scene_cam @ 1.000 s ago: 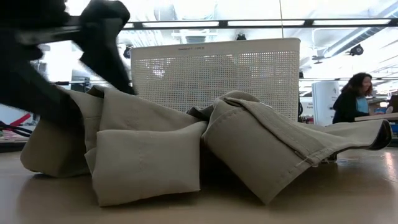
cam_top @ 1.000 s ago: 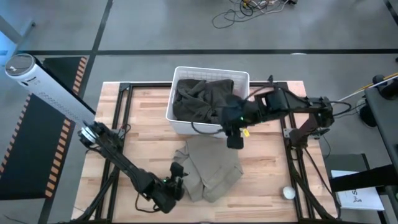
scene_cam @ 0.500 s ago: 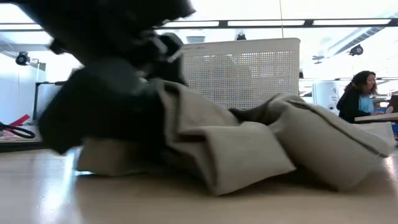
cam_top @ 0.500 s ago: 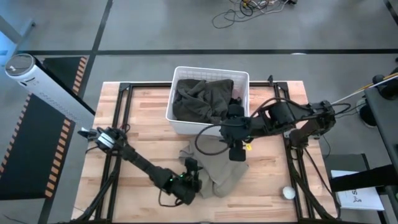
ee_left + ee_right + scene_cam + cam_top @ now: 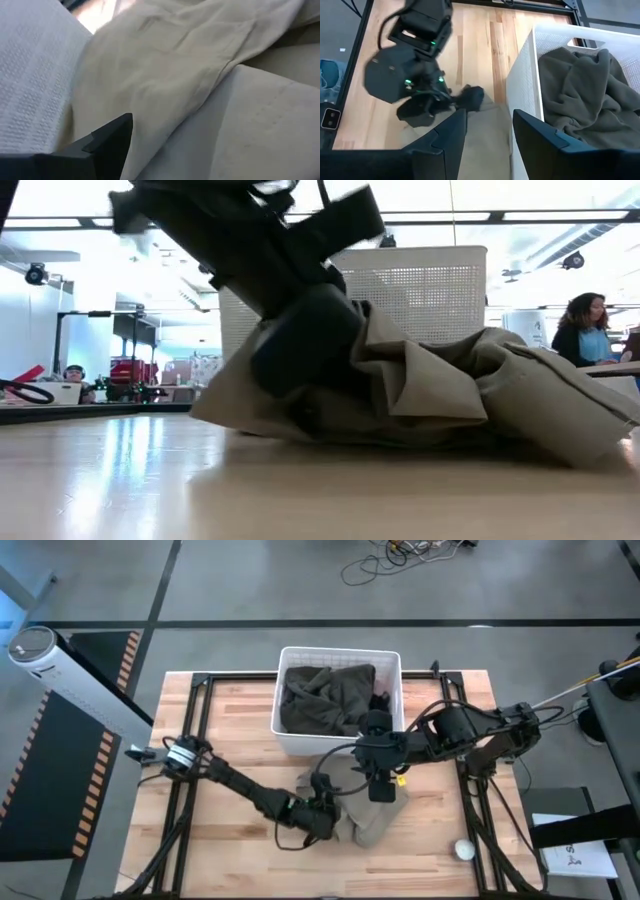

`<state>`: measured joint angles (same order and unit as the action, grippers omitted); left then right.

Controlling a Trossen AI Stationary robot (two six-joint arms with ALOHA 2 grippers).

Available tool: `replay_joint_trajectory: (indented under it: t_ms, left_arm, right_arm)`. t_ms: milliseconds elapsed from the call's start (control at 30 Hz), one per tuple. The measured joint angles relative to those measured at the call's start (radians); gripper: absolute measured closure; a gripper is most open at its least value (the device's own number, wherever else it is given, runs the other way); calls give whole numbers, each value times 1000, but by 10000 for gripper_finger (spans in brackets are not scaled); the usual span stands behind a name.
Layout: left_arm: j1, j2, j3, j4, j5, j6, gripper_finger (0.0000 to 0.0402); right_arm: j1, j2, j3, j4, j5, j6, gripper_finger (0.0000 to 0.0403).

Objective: Sort clothes
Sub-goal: Put the brown pants into the white bin

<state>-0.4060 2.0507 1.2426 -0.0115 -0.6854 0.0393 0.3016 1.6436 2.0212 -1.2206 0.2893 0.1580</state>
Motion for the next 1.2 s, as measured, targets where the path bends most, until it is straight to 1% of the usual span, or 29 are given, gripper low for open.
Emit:
replay_joint_trajectory:
  t_ms: [167, 233, 300, 400, 467, 533, 567, 600, 700, 767, 867, 1000, 1067, 1200]
  left_arm:
    - [60, 0, -10, 1, 84, -47, 135]
    - [77, 0, -13, 0, 86, -50, 153]
    - [89, 0, -13, 2, 86, -51, 179]
    - [97, 0, -13, 11, 86, -51, 238]
    - [99, 0, -13, 12, 86, -46, 291]
    - [101, 0, -13, 11, 102, -30, 353]
    - [101, 0, -13, 12, 116, -25, 376]
    - [101, 0, -13, 15, 132, -23, 385]
    - [88, -10, -8, 5, 143, -19, 389]
    - [67, -26, 4, -6, 126, -8, 395]
    - [32, -81, 29, -15, 86, 16, 397]
    - [3, -194, 60, -35, 43, 59, 399]
    - [0, -262, 68, -43, 35, 77, 399]
    - [6, -406, 68, -42, -14, 129, 400]
  right_arm:
    - [0, 0, 0, 2, 0, -6, 262]
    - [1, 0, 0, 2, 0, -13, 267]
    - [2, 0, 0, 2, 0, -20, 273]
    - [2, 0, 0, 5, 0, -46, 284]
    - [2, 0, 0, 7, 0, -56, 293]
    - [2, 0, 0, 7, 5, -66, 303]
    - [2, 0, 0, 7, 15, -66, 308]
    - [2, 0, 0, 7, 28, -66, 314]
    - [2, 0, 0, 7, 52, -66, 332]
    - [2, -4, 0, 7, 61, -71, 344]
    - [2, -13, 6, 6, 105, -92, 361]
    - [2, -31, 29, 7, 134, -92, 378]
    - [2, -48, 37, 11, 138, -91, 384]
    - [9, -79, 48, 28, 149, -91, 395]
